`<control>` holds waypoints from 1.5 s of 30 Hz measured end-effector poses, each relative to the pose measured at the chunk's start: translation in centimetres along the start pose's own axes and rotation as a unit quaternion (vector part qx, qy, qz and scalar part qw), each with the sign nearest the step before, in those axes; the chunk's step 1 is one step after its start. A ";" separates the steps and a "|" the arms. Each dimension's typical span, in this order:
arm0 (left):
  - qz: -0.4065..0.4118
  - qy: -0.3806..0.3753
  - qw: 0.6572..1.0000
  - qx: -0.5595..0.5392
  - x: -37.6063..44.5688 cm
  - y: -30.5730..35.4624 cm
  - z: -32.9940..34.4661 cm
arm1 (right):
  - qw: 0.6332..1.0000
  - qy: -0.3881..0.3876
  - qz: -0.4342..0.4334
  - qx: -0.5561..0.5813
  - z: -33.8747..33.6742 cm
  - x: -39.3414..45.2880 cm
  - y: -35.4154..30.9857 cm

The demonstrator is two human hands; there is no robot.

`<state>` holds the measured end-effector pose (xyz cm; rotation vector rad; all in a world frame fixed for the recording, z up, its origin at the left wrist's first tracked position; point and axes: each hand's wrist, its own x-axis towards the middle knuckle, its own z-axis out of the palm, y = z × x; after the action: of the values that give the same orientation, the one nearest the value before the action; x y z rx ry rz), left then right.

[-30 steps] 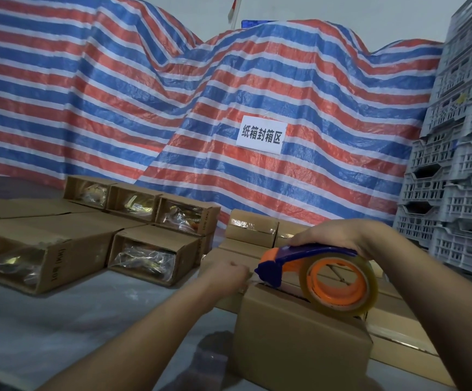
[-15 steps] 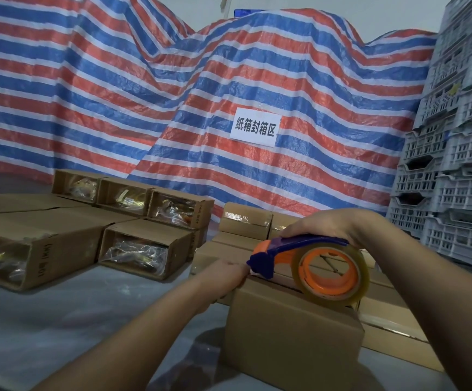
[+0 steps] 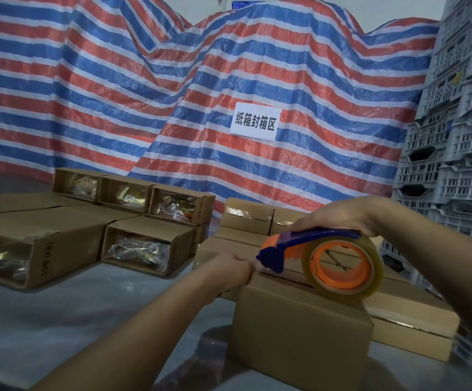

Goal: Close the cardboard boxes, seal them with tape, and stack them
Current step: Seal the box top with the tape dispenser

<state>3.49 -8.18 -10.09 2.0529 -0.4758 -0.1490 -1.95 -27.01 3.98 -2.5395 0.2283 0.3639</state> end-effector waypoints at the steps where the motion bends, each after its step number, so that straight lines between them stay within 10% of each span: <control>1: 0.000 0.006 1.000 0.005 0.0 -0.1 0.0 | 1.000 -0.009 0.008 0.014 -0.5 -0.3 0.6; 12: -0.078 -0.041 0.981 -0.174 -0.7 -0.7 0.5 | 0.996 0.038 0.068 -0.039 -0.6 -3.0 4.3; 17: 0.118 0.176 0.977 -0.012 -1.3 -0.3 -0.4 | 0.994 0.051 0.072 -0.059 -0.2 -3.5 4.0; 21: 0.287 0.059 0.944 0.150 -3.1 0.4 1.5 | 0.996 0.040 0.056 -0.061 -0.2 -3.4 4.1; 40: 0.279 0.027 0.913 0.295 -2.7 0.3 1.9 | 0.993 0.011 0.073 0.092 -1.9 -5.7 12.0; 45: 0.303 0.025 0.858 0.414 -3.1 4.3 5.0 | 0.996 0.026 0.062 0.063 -1.8 -5.9 12.2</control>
<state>-2.00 -12.90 -9.22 2.5833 -1.2980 0.5893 -10.09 -37.60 1.06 -2.4194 0.4177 0.3205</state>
